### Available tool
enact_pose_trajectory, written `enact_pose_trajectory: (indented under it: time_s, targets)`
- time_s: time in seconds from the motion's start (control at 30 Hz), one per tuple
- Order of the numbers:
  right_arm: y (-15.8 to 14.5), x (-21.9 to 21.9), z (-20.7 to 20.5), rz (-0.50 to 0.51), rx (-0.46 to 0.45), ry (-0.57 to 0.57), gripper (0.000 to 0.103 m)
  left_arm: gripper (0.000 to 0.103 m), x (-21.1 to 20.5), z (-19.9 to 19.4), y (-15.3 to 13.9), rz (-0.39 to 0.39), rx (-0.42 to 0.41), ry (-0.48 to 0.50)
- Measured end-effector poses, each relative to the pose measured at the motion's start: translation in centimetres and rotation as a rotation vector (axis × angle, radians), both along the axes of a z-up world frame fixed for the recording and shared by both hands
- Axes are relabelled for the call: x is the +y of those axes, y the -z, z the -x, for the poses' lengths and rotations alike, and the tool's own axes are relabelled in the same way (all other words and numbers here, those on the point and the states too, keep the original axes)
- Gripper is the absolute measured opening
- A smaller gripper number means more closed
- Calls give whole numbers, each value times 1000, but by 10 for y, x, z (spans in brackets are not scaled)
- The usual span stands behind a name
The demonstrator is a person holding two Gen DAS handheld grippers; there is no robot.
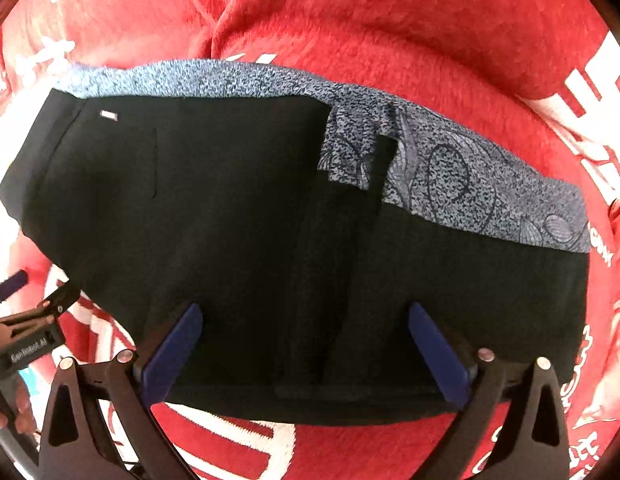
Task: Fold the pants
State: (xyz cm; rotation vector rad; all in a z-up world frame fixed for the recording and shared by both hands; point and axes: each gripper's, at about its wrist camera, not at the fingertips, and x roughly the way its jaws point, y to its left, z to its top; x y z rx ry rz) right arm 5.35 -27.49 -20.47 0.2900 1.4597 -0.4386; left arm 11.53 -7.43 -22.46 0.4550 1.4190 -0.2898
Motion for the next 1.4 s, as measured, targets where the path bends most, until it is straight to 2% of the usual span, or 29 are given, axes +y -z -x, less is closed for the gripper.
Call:
enact_pose_trajectory:
  time_s: [0.03,0.1,0.3,0.43,0.57,0.63,0.67,0.73,0.87,1.0,1.13,1.2,1.4]
  targets:
    - [1,-1,-2,7,6,-2,103,103,-4,4,3,-35,-3,33]
    - [3,2,-4,19,12,-4,103,103,-6,8,5,-53,-12,53]
    - [8,7,-10,34,29,-14,103,103,8,0,-1,26,13,4]
    - [10,11,-11,38,32,-12,103,103,15,-5,-2,49,45,-11]
    - [7,12,-8,40,35,-13,103,103,30,-32,-5,90,87,-29]
    - [7,12,-9,38,38,-13,103,103,43,-41,-14,183,101,-81]
    - [8,11,-11,37,40,-14,103,103,53,-62,-22,237,105,-112]
    - [7,9,-10,36,42,-17,103,103,72,-75,-35,352,94,-181]
    - [8,6,-11,36,42,-20,103,103,96,-101,-49,511,73,-250]
    - [8,7,-11,37,42,-17,103,103,105,-108,-47,689,155,-339]
    - [9,6,-12,36,37,-21,103,103,120,-101,-28,820,214,-453]
    - [9,6,-11,37,30,-24,103,103,127,-99,-20,879,232,-480]
    - [8,9,-5,42,10,-24,103,103,110,-94,-31,908,202,-437]
